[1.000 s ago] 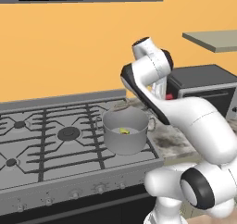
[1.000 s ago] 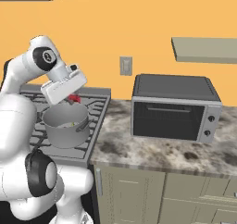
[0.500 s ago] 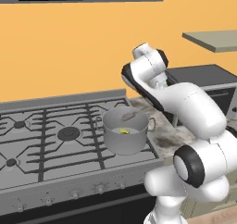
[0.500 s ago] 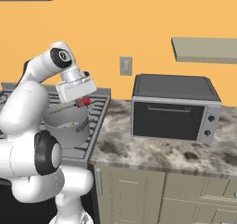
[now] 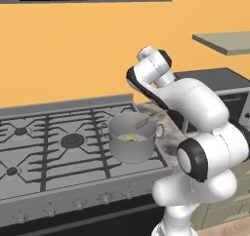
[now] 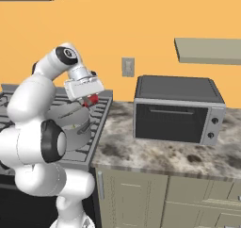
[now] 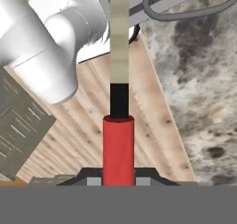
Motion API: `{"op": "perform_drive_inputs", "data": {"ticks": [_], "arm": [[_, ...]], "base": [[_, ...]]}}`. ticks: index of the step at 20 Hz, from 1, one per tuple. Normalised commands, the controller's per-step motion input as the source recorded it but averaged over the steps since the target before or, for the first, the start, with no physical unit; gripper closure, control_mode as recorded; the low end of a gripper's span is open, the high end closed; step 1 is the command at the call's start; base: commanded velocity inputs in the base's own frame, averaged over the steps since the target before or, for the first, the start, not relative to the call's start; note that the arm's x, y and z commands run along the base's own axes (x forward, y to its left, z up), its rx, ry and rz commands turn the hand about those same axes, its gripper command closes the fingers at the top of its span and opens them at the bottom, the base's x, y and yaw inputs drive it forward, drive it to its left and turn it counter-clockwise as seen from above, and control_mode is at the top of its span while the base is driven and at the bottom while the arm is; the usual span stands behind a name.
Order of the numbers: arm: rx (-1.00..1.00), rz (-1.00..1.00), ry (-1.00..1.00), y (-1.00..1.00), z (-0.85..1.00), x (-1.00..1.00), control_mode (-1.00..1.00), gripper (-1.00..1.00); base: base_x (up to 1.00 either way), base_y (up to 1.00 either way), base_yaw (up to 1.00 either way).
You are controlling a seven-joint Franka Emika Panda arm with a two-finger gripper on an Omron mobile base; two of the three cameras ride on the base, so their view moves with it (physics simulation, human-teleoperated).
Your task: Put the tomato and lemon wedge in the pot. Retrieve the spatula and lightly stir the vegetables in the pot.
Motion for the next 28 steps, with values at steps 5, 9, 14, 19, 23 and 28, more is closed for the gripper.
{"op": "perform_drive_inputs", "data": {"ticks": [5, 9, 14, 19, 23, 28], "arm": [[-0.11, 0.0, 0.04, 0.0, -0.01, 0.0, -1.0, 1.0], [-0.07, 0.0, 0.01, 0.01, -0.11, 0.05, -1.0, 1.0], [-0.05, 0.0, 0.11, 0.05, -0.1, 0.13, -1.0, 1.0], [-0.04, 0.0, 0.03, 0.15, -0.37, 0.15, -1.0, 1.0], [-0.02, 0.0, 0.02, 0.12, -0.11, 0.29, -1.0, 1.0], [-0.06, 0.0, 0.07, 0.06, -0.22, 0.15, -1.0, 1.0]], "base": [[0.0, 0.0, 0.0], [0.0, 0.0, 0.0], [0.0, 0.0, 0.0], [0.0, 0.0, 0.0], [0.0, 0.0, 0.0], [0.0, 0.0, 0.0]]}}
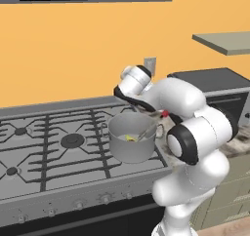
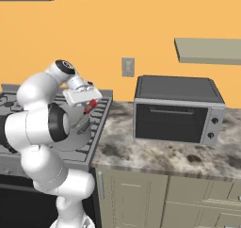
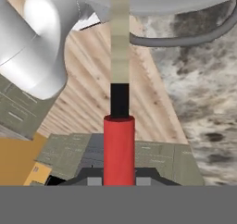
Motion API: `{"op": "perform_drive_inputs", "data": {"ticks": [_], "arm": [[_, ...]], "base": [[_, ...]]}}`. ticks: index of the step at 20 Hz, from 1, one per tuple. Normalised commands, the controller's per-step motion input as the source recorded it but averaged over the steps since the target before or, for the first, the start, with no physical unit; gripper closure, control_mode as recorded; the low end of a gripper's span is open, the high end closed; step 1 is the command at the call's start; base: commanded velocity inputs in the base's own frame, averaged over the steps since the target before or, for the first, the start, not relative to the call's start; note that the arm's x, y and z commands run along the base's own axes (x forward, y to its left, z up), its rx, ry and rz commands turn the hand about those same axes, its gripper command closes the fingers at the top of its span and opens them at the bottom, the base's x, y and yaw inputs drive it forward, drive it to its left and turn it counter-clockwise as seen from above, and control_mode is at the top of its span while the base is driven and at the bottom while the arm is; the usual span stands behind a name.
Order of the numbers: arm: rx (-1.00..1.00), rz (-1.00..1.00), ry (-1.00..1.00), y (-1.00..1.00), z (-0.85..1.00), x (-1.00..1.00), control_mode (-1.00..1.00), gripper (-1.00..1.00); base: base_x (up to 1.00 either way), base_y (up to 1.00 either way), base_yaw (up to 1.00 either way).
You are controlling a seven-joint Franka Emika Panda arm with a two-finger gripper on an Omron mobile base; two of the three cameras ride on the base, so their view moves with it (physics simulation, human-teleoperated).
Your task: Put the tomato and lemon wedge in the pot. Retrieve the spatula and lightly stir the vegetables in the pot.
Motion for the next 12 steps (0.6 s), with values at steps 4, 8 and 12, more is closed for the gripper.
{"op": "perform_drive_inputs", "data": {"ticks": [4, 8, 12], "arm": [[-0.08, 0.0, 0.07, 0.02, -0.36, 0.06, -1.0, 1.0], [-0.06, 0.0, 0.01, 0.08, -0.12, 0.11, -1.0, 1.0], [-0.02, 0.0, 0.0, 0.11, -0.1, 0.23, -1.0, 1.0]], "base": [[0.0, 0.0, 0.0], [0.0, 0.0, 0.0], [0.0, 0.0, 0.0]]}}
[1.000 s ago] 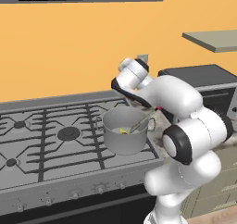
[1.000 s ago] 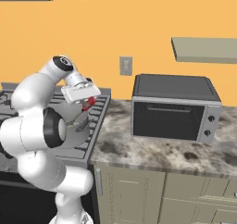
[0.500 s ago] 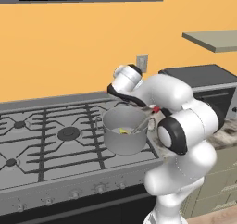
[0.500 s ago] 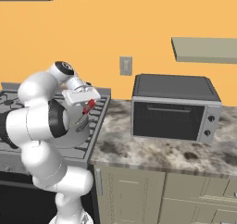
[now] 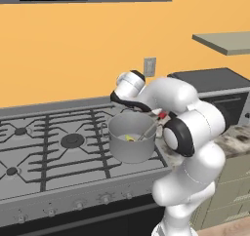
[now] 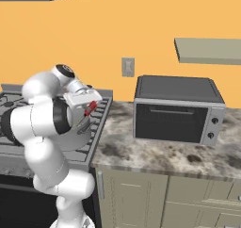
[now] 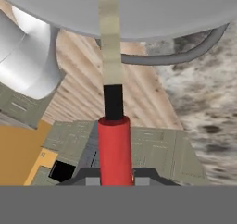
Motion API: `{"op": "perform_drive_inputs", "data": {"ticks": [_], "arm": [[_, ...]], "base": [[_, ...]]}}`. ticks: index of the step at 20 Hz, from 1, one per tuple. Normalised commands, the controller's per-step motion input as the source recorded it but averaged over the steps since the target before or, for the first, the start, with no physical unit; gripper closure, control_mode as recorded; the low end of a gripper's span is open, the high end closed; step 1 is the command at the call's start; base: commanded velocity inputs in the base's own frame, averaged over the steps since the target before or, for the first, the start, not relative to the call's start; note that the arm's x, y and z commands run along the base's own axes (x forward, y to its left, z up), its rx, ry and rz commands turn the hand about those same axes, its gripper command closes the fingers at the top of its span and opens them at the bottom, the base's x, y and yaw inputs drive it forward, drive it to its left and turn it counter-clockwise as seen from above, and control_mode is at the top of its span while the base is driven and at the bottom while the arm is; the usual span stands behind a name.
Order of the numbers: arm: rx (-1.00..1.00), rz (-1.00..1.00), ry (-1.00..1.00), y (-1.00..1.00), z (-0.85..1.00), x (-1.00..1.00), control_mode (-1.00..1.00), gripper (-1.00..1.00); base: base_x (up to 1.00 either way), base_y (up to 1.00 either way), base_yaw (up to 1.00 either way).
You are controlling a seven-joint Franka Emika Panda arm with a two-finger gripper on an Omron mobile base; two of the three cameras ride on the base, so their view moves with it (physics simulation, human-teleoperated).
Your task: Put the tomato and lemon wedge in the pot. Retrieve the spatula and lightly stir the vegetables in the pot.
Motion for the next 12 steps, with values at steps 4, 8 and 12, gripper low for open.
{"op": "perform_drive_inputs", "data": {"ticks": [4, 8, 12], "arm": [[-0.05, 0.0, 0.0, 0.21, -0.48, 0.36, -1.0, 1.0], [-0.08, 0.0, 0.0, 0.38, -0.3, 0.41, -1.0, 1.0], [-0.02, -0.02, -0.04, 0.41, -0.12, 0.48, -1.0, 1.0]], "base": [[0.0, 0.0, 0.0], [0.0, 0.0, 0.0], [0.0, 0.0, 0.0]]}}
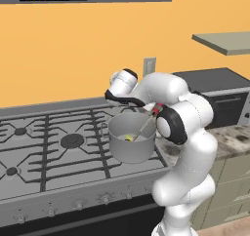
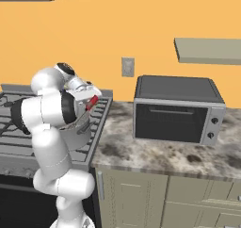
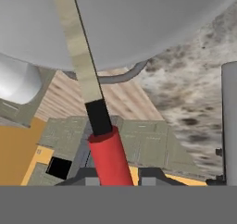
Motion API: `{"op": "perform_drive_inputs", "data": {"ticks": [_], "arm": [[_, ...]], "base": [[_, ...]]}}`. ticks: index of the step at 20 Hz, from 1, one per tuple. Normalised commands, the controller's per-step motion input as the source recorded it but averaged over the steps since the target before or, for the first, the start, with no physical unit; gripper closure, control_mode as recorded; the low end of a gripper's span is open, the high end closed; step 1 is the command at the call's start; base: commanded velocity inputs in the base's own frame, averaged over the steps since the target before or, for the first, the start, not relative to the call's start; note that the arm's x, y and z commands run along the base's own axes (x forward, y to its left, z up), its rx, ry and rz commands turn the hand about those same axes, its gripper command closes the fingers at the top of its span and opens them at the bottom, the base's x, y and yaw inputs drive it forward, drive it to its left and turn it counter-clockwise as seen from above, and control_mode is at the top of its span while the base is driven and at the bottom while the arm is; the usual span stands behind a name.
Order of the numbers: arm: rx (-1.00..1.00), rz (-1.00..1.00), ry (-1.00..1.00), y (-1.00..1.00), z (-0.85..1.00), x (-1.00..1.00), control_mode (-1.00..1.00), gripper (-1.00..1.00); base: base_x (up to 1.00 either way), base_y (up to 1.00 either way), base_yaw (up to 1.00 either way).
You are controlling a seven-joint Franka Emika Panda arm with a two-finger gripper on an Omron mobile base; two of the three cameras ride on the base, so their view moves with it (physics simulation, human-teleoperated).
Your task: Put the tomato and lemon wedge in the pot. Retrieve the spatula and lightly stir the vegetables in the pot.
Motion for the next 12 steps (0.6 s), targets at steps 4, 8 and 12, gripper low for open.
{"op": "perform_drive_inputs", "data": {"ticks": [4, 8, 12], "arm": [[-0.01, -0.05, -0.02, 0.35, -0.16, 0.44, -1.0, 1.0], [-0.03, -0.04, 0.0, 0.14, -0.06, 0.11, -1.0, 1.0], [-0.1, -0.06, 0.0, -0.01, -0.29, 0.12, -1.0, 1.0]], "base": [[0.0, 0.0, 0.0], [0.0, 0.0, 0.0], [0.0, 0.0, 0.0]]}}
